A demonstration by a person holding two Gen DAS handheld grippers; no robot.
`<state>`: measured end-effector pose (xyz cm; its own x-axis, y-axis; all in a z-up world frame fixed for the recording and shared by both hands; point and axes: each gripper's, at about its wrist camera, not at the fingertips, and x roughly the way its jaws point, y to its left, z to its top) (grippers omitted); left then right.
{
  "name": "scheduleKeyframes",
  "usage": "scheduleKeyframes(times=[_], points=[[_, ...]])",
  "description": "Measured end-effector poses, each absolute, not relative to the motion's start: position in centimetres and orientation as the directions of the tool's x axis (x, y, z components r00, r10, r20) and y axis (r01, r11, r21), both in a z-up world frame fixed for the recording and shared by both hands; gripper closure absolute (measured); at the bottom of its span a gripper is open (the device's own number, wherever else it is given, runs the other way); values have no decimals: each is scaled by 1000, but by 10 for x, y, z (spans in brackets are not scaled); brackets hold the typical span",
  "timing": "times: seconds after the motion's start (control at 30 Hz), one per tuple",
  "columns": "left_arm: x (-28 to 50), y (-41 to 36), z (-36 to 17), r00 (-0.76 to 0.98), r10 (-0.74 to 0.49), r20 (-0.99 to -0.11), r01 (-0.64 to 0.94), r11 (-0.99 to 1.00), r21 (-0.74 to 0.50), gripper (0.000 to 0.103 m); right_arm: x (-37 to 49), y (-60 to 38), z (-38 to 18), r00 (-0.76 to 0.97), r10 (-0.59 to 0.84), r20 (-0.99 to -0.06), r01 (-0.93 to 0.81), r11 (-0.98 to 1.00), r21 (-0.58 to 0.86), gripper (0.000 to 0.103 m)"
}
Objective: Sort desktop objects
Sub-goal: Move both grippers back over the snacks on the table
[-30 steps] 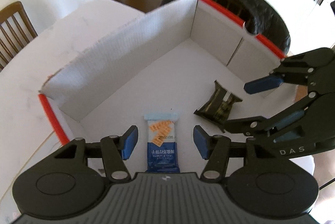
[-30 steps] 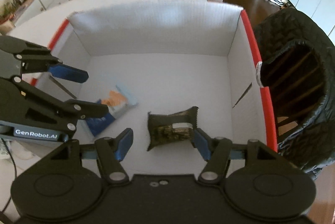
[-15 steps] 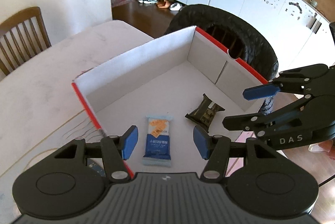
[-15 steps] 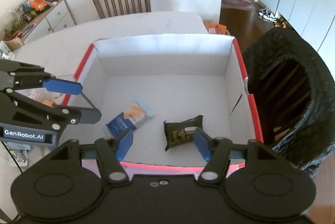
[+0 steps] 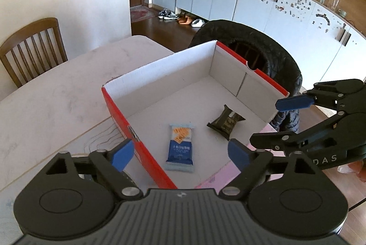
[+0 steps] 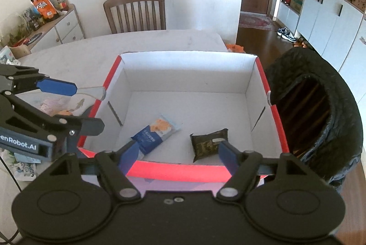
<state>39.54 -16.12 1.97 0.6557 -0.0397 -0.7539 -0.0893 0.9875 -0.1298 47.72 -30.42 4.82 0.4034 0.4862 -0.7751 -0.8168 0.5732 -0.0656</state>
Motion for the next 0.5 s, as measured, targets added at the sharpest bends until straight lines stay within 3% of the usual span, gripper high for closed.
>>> scheduleKeyframes(times=[0.17,0.5], points=[[376,-159,23,678,-46,-734,-83,987,-139,1,459,-304,50,416,505,-756,-817,573,-68,26],[324,-133,27,696,-39,-717,-142,971,-191,0,425,-294,40,420,516,-747,-812,580,-56,26]])
